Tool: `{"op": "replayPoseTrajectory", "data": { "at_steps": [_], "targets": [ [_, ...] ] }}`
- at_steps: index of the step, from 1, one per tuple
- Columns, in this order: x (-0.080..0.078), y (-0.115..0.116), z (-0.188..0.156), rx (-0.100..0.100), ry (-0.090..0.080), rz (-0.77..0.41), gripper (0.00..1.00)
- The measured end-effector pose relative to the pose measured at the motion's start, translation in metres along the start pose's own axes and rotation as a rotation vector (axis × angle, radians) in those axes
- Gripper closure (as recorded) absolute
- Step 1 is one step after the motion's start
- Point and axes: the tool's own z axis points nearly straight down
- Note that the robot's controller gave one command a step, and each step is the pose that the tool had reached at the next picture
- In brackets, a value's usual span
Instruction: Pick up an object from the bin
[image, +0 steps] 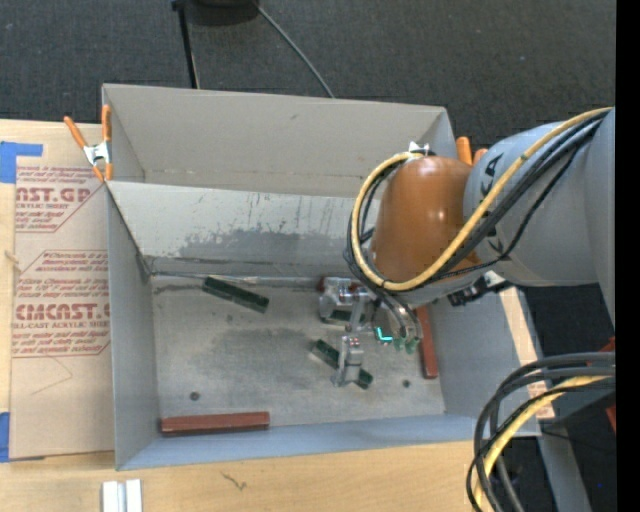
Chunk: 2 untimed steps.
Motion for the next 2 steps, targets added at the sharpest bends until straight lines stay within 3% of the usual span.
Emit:
{"op": "replayPoseTrajectory", "data": {
  "at_steps": [1,2],
  "targets": [
    [-0.002,0.000,-0.004,0.000,-0.008,0.001,0.00],
    [0.002,-0.027,0.026,-0.001,-0.011,0.108,0.00]
  ]
}}
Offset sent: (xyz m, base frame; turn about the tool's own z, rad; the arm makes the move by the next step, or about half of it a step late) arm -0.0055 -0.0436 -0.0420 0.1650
